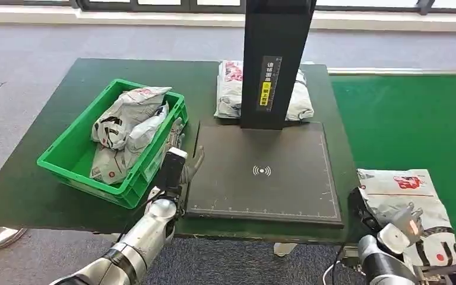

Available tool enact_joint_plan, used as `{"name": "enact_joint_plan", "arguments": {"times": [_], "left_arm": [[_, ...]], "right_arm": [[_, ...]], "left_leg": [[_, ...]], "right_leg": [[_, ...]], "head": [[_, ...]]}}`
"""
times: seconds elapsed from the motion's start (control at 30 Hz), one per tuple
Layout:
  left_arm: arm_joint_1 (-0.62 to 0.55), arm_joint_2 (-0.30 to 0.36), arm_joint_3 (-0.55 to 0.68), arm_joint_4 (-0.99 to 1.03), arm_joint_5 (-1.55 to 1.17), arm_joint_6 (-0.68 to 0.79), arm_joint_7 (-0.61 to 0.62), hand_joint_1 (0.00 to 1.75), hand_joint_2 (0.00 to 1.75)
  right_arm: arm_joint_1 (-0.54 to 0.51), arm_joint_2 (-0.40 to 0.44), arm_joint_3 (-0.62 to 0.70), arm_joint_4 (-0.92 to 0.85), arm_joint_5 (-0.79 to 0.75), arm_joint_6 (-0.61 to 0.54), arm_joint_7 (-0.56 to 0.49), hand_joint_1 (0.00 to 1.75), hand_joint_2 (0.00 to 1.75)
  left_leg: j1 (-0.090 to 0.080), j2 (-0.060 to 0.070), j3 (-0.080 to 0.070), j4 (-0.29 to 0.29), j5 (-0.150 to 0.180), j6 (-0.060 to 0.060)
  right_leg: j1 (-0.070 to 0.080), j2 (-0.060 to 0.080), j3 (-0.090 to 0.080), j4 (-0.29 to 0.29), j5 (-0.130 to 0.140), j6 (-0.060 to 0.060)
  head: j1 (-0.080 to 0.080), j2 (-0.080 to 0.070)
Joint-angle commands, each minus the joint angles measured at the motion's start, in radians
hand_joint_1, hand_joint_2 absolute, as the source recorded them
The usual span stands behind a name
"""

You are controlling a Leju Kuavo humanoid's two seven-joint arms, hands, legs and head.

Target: Moved the parcel from conveyor to table for the left to box.

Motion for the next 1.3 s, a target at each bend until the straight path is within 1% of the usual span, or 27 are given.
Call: {"name": "enact_joint_plan", "arguments": {"times": [0.03,0.07,0.1,0.13,0.2,0.27,0.3,0.47,0.57,0.63,0.7,0.73,0.77,0.8,0.83,0.87,0.93,0.97,1.0,1.07,1.1,1.13,1.17,1.2,1.23,1.27,1.3], "left_arm": [[-0.047,0.041,-0.014,0.087,0.007,-0.038,-0.001,0.00,1.75],[-0.046,0.041,-0.015,0.087,0.006,-0.038,-0.002,0.00,1.75],[-0.046,0.041,-0.015,0.087,0.006,-0.038,-0.002,0.00,1.75],[-0.045,0.041,-0.017,0.088,0.004,-0.036,-0.002,0.00,1.75],[-0.042,0.040,-0.022,0.083,0.001,-0.035,0.002,0.00,1.75],[-0.039,0.040,-0.023,0.074,0.001,-0.034,0.010,0.00,1.75],[-0.039,0.040,-0.022,0.071,0.004,-0.039,0.013,0.00,1.75],[-0.035,0.041,-0.024,0.057,0.005,-0.041,0.024,0.00,1.75],[-0.025,0.044,-0.025,0.042,0.002,-0.039,0.034,0.00,1.75],[-0.013,0.048,-0.023,0.023,0.001,-0.037,0.046,0.00,1.75],[0.017,0.060,-0.013,-0.018,-0.009,-0.021,0.059,0.00,1.75],[0.031,0.066,-0.009,-0.041,-0.017,-0.021,0.067,0.00,1.75],[0.054,0.071,0.002,-0.070,-0.027,-0.007,0.076,0.00,1.75],[0.063,0.073,0.007,-0.083,-0.032,-0.008,0.080,0.00,1.75],[0.067,0.072,0.014,-0.087,-0.040,0.000,0.083,0.00,1.75],[0.067,0.071,0.016,-0.084,-0.043,0.006,0.082,0.00,1.75],[0.054,0.071,0.022,-0.057,-0.051,0.048,0.069,0.00,1.75],[0.051,0.071,0.024,-0.049,-0.048,0.049,0.069,0.00,1.75],[0.047,0.072,0.031,-0.039,-0.038,0.048,0.063,0.00,1.75],[0.044,0.073,0.031,-0.034,-0.039,0.051,0.059,0.00,1.75],[0.044,0.074,0.031,-0.033,-0.039,0.051,0.059,0.00,1.75],[0.042,0.073,0.032,-0.029,-0.041,0.057,0.056,0.00,1.75],[0.042,0.074,0.035,-0.024,-0.038,0.062,0.050,0.00,1.75],[0.041,0.076,0.038,-0.023,-0.037,0.066,0.048,0.00,1.75],[0.042,0.078,0.042,-0.022,-0.037,0.074,0.044,0.00,1.75],[0.038,0.081,0.045,-0.015,-0.035,0.080,0.038,0.00,1.75],[0.034,0.082,0.046,-0.009,-0.036,0.088,0.032,0.00,1.75]], "right_arm": [[-0.022,-0.078,0.014,0.178,-0.048,0.301,-0.250,1.75,1.75],[-0.022,-0.079,0.019,0.182,-0.050,0.302,-0.253,1.75,1.75],[-0.022,-0.079,0.019,0.182,-0.050,0.302,-0.253,1.75,1.75],[-0.021,-0.077,0.021,0.182,-0.050,0.300,-0.252,1.75,1.75],[-0.008,-0.075,0.035,0.184,-0.056,0.319,-0.273,1.75,1.75],[0.008,-0.069,0.046,0.175,-0.072,0.321,-0.281,1.75,1.75],[0.014,-0.065,0.048,0.172,-0.075,0.319,-0.280,1.75,1.75],[0.026,-0.050,0.059,0.159,-0.080,0.305,-0.265,1.75,1.75],[0.039,-0.038,0.078,0.135,-0.069,0.275,-0.228,1.75,1.75],[0.044,-0.029,0.102,0.101,-0.077,0.209,-0.224,1.75,1.75],[0.048,0.005,0.133,0.004,-0.061,-0.053,-0.192,1.75,1.75],[0.052,0.020,0.146,-0.063,-0.062,-0.054,-0.162,1.75,1.75],[0.077,0.073,0.109,-0.228,-0.161,-0.227,-0.191,1.75,1.75],[0.108,0.082,0.134,-0.345,-0.171,-0.206,-0.166,1.75,1.75],[0.149,0.092,0.152,-0.471,-0.217,-0.244,-0.167,1.75,1.75],[0.171,0.098,0.164,-0.531,-0.246,-0.287,-0.195,1.75,1.75],[0.244,0.106,0.214,-0.725,-0.388,-0.373,-0.298,1.75,1.75],[0.258,0.108,0.229,-0.764,-0.394,-0.385,-0.308,1.75,1.75],[0.275,0.115,0.258,-0.817,-0.453,-0.409,-0.353,1.75,1.75],[0.280,0.120,0.272,-0.828,-0.451,-0.408,-0.352,1.75,1.75],[0.283,0.121,0.273,-0.828,-0.452,-0.409,-0.351,1.75,1.75],[0.282,0.117,0.278,-0.823,-0.454,-0.415,-0.355,1.75,1.75],[0.280,0.114,0.299,-0.827,-0.515,-0.453,-0.409,1.75,1.75],[0.280,0.116,0.309,-0.827,-0.511,-0.453,-0.413,1.75,1.75],[0.284,0.121,0.330,-0.841,-0.544,-0.449,-0.441,1.75,1.75],[0.282,0.122,0.353,-0.833,-0.535,-0.449,-0.443,1.75,1.75],[0.275,0.127,0.373,-0.827,-0.569,-0.441,-0.454,1.75,1.75]], "left_leg": [[0.001,-0.002,0.003,-0.002,0.001,0.001],[0.001,-0.001,0.006,-0.001,0.000,0.000],[0.001,-0.002,0.007,-0.003,0.002,0.001],[0.002,0.000,0.008,0.000,0.000,0.000],[0.002,0.000,0.010,0.000,0.000,0.000],[0.002,-0.003,0.010,-0.004,0.002,0.000],[0.003,-0.002,0.011,-0.001,0.000,0.000],[0.003,-0.003,0.012,-0.006,0.002,0.000],[0.005,0.001,0.014,-0.001,-0.001,-0.001],[0.005,-0.001,0.014,-0.004,0.000,-0.002],[0.005,0.001,0.014,-0.003,0.000,-0.002],[0.005,0.003,0.015,-0.001,-0.002,-0.002],[0.005,0.005,0.015,-0.003,-0.001,-0.002],[0.005,0.008,0.014,-0.001,-0.003,-0.002],[0.004,0.008,0.014,-0.003,-0.002,-0.002],[0.004,0.008,0.012,-0.004,-0.001,-0.002],[0.002,0.008,0.008,-0.001,-0.003,-0.001],[0.002,0.006,-0.002,-0.001,-0.002,-0.002],[0.003,0.003,0.002,-0.001,-0.001,-0.001],[0.003,0.004,0.004,-0.003,0.001,-0.001],[0.002,0.001,0.003,-0.001,0.001,-0.001],[0.003,0.001,0.003,-0.001,0.000,-0.001],[0.003,-0.001,0.002,-0.001,0.001,-0.001],[0.003,-0.001,0.003,-0.002,0.001,-0.001],[0.003,-0.001,0.004,-0.002,0.001,-0.001],[0.003,-0.001,0.004,-0.002,0.001,-0.001],[0.003,-0.002,0.002,-0.001,0.001,-0.001]], "right_leg": [[0.001,-0.003,0.005,-0.003,0.001,0.001],[0.001,-0.001,0.007,-0.003,0.000,0.001],[0.001,-0.002,0.009,-0.006,0.002,0.002],[0.002,0.000,0.010,-0.005,0.001,0.002],[0.004,0.000,0.013,-0.006,0.002,0.003],[0.004,-0.003,0.014,-0.009,0.002,0.003],[0.005,-0.002,0.016,-0.007,0.001,0.003],[0.006,-0.003,0.017,-0.012,0.002,0.002],[0.007,0.000,0.017,-0.007,0.001,0.002],[0.007,-0.001,0.018,-0.010,0.002,0.002],[0.008,0.000,0.018,-0.009,0.002,0.001],[0.008,0.002,0.018,-0.007,0.001,0.001],[0.007,0.005,0.017,-0.009,0.002,0.001],[0.007,0.007,0.017,-0.006,0.001,0.001],[0.007,0.007,0.016,-0.007,0.002,0.001],[0.006,0.007,0.015,-0.007,0.002,0.000],[0.003,0.006,0.011,-0.001,0.000,0.000],[0.002,0.004,0.009,0.000,0.000,0.000],[0.002,0.001,0.006,-0.001,0.000,0.000],[0.003,0.002,0.005,-0.002,0.000,0.000],[0.002,0.000,0.004,0.000,0.000,0.000],[0.002,0.001,0.006,0.000,-0.001,0.000],[0.002,-0.001,0.004,0.000,0.000,0.000],[0.002,-0.001,0.005,-0.001,-0.001,0.000],[0.003,0.000,0.006,-0.002,-0.001,0.000],[0.002,-0.001,0.006,-0.002,-0.001,0.000],[0.003,-0.002,0.005,-0.001,-0.002,0.001]], "head": [[0.000,0.000],[0.000,0.000],[0.000,0.000],[0.000,0.000],[0.000,0.000],[0.000,0.000],[0.000,0.000],[0.000,0.000],[0.000,0.000],[0.000,0.000],[0.000,0.000],[0.000,0.000],[0.000,0.000],[0.000,0.000],[0.000,0.000],[0.000,0.000],[0.000,0.000],[0.000,0.000],[0.000,0.000],[0.000,0.000],[0.000,0.000],[0.000,0.000],[0.000,0.000],[0.000,0.000],[0.000,0.000],[0.000,0.000],[0.000,0.000]]}}
